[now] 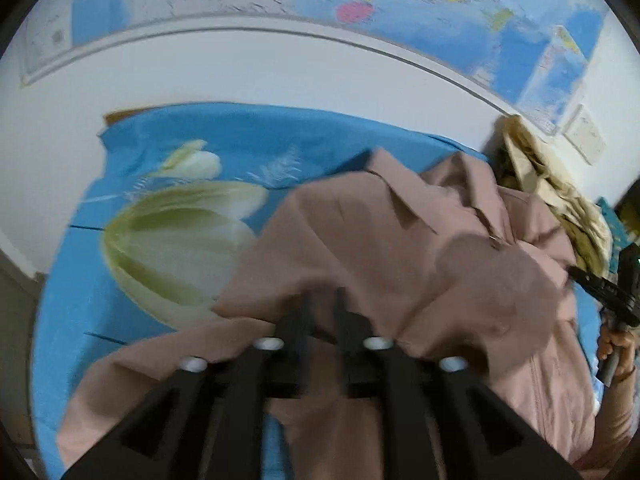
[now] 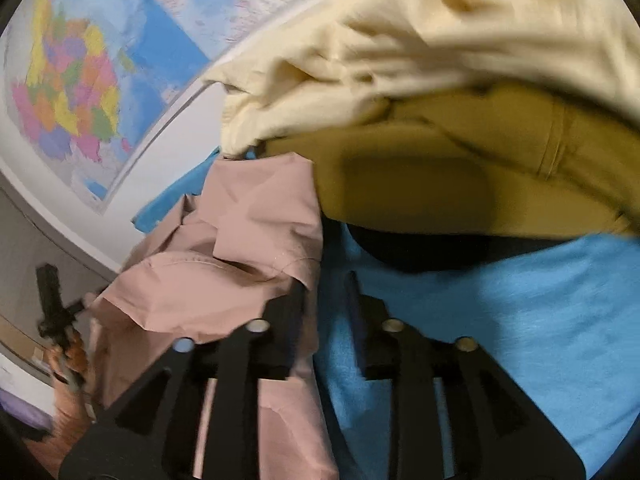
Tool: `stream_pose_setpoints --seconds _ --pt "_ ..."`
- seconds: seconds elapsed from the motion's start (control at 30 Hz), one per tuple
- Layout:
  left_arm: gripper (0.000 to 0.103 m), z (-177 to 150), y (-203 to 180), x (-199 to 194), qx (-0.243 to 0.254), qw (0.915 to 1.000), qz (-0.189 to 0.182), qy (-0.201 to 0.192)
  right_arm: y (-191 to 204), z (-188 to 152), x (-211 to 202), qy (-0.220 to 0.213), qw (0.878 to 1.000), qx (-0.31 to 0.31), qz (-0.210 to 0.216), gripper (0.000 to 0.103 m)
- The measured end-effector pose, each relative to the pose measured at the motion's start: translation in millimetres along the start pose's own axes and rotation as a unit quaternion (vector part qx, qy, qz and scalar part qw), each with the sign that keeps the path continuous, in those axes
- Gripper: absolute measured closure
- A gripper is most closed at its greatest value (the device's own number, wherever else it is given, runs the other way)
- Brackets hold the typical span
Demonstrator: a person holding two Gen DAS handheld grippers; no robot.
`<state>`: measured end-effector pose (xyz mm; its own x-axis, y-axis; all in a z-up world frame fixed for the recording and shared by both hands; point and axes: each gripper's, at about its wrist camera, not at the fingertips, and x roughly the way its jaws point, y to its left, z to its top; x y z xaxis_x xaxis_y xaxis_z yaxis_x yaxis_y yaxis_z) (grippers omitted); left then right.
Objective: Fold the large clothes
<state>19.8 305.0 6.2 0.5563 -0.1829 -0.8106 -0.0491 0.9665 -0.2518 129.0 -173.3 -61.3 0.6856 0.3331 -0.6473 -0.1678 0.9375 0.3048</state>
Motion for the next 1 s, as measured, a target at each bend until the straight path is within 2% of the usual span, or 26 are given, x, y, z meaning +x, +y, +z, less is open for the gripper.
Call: stream_pose_setpoints --seconds 0.03,0.1,0.17,0.2,0.23,0.27,0.37,0.4,0.47,0.5,0.53,0.57,0.6,0.63,0.67,0.7,0.77,0.8,0.83,0.87,0.93,1.0 --pt "0.049 -3 -4 -4 0.009 0.9996 -0.025 -0.007 12 0 -8 -0.011 1.0 -0.025 -0.005 0.062" --pt "0.043 -9 -17 -14 0.041 0.9981 -0.034 -0.031 41 -2 -18 -0.025 0.996 -0.083 -0.005 0.058" --pt "0.041 -17 -27 -22 0.056 0.9961 -0.056 -0.038 71 -5 -18 -0.021 0.99 -0.139 0.005 0.046" --pt "0.037 -20 -30 -25 0.063 0.9951 -0.065 -0.038 89 -9 -12 -0.014 0.984 -0.175 0.005 0.036" --pt "0.027 -25 -36 -28 0.076 0.9938 -0.071 -0.039 103 -13 -3 -0.007 0.979 -0.206 -0.003 0.036" --pt "0.021 -27 -43 -29 0.088 0.9929 -0.07 -0.039 114 -17 7 0.001 0.973 -0.232 -0.018 0.036" --pt "0.018 -44 -67 -25 0.146 0.9878 -0.046 -0.027 124 -24 35 0.026 0.963 -0.265 -0.036 0.035" --pt "0.014 -49 -74 -19 0.163 0.9859 -0.037 -0.017 126 -27 43 0.032 0.959 -0.278 -0.045 0.035" --pt "0.013 -59 -84 2 0.191 0.9813 -0.008 0.021 125 -32 61 0.056 0.953 -0.293 -0.056 0.036" --pt "0.014 -63 -89 18 0.203 0.9778 0.018 0.048 122 -33 66 0.066 0.951 -0.296 -0.057 0.046" --pt "0.025 -66 -91 29 0.21 0.975 0.034 0.063 120 -36 71 0.084 0.95 -0.298 -0.049 0.07" --pt "0.028 -68 -92 39 0.217 0.9722 0.044 0.075 119 -39 73 0.097 0.949 -0.299 -0.041 0.083" --pt "0.038 -67 -91 40 0.213 0.9749 0.03 0.058 117 -42 72 0.104 0.947 -0.302 -0.04 0.097" --pt "0.076 -65 -89 39 0.213 0.9754 0.026 0.051 115 -44 67 0.105 0.945 -0.307 -0.037 0.1" --pt "0.095 -62 -88 41 0.211 0.9751 0.045 0.052 113 -47 60 0.108 0.945 -0.309 -0.03 0.1" --pt "0.098 -56 -84 42 0.198 0.9768 0.06 0.054 112 -49 55 0.109 0.944 -0.309 -0.025 0.1" --pt "0.099 -46 -78 34 0.188 0.9795 0.067 0.029 110 -55 45 0.12 0.941 -0.316 -0.02 0.1" --pt "0.099 -42 -74 30 0.184 0.9799 0.075 0.021 108 -58 42 0.133 0.939 -0.317 -0.015 0.095" --pt "0.099 -34 -70 24 0.175 0.9814 0.079 0.012 106 -58 40 0.131 0.939 -0.317 -0.021 0.085" --pt "0.099 -29 -67 20 0.169 0.9825 0.077 0.005 104 -57 36 0.123 0.942 -0.311 -0.026 0.079" --pt "0.099 -21 -65 15 0.169 0.9805 0.099 -0.008 94 -46 23 0.101 0.957 -0.271 -0.001 0.066" --pt "0.099 -19 -67 13 0.17 0.9785 0.116 -0.013 88 -33 15 0.075 0.969 -0.235 0.024 0.061"
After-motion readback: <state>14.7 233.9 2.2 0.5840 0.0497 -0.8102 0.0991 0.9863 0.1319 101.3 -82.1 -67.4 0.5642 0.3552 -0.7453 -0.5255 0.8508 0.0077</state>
